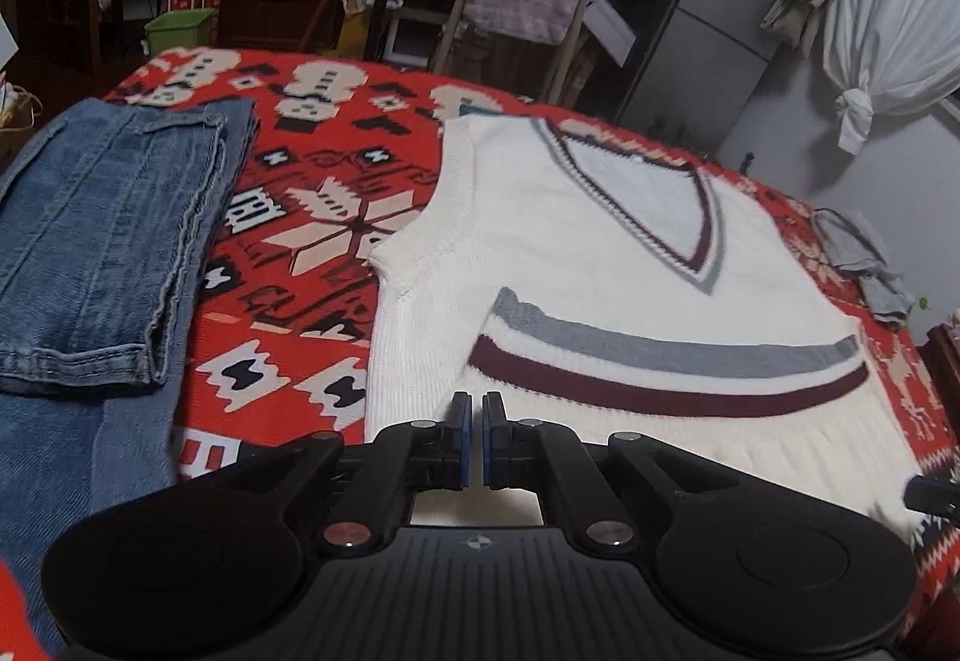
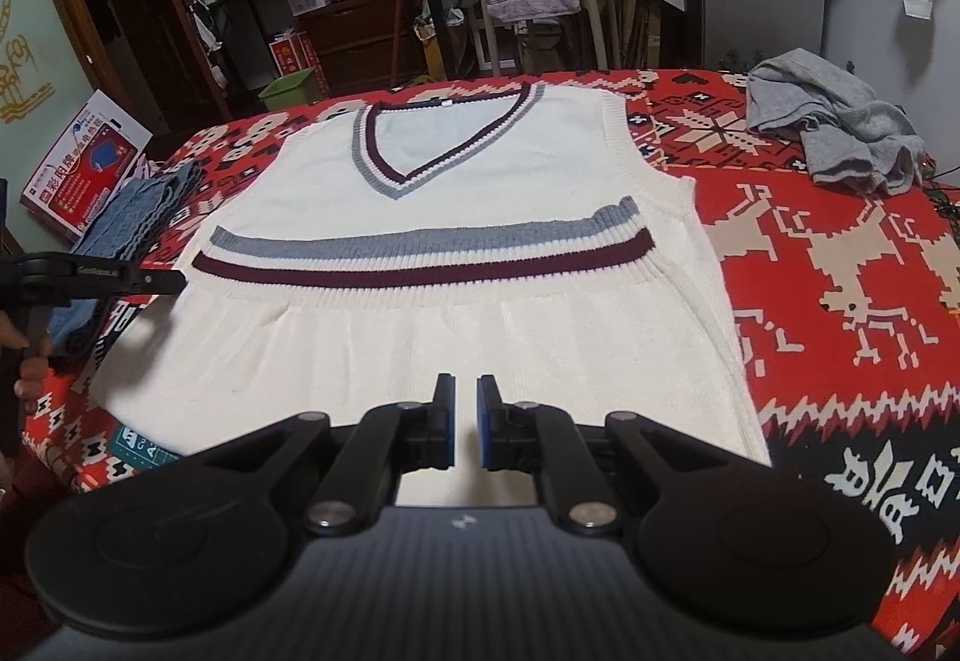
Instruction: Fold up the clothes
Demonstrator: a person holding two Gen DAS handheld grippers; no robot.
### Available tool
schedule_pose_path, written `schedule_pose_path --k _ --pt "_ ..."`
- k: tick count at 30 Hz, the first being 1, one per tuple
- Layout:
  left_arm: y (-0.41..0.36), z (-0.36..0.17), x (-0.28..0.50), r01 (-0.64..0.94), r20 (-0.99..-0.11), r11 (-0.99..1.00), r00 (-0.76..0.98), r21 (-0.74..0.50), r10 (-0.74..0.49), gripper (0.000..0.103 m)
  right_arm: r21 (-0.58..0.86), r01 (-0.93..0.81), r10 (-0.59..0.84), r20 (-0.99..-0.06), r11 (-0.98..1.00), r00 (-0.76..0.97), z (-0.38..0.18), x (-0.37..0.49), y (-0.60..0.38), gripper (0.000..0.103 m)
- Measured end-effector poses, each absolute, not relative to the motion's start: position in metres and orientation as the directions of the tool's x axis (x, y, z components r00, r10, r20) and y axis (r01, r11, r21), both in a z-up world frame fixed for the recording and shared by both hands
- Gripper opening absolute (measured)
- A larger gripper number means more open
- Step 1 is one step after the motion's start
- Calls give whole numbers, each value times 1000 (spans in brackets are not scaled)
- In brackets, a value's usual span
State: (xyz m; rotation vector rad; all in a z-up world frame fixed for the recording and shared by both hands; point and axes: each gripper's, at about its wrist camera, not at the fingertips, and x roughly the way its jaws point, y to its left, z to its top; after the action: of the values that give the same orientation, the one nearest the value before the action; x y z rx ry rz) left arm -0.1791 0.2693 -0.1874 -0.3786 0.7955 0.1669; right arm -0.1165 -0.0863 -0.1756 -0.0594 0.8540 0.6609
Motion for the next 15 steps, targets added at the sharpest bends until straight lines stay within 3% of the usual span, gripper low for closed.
schedule_pose_path --k 15 --pt "267 -189 -273 -329 -755 874 652 -357 -63 3 223 -567 527 -718 793 455 -182 -112 -82 8"
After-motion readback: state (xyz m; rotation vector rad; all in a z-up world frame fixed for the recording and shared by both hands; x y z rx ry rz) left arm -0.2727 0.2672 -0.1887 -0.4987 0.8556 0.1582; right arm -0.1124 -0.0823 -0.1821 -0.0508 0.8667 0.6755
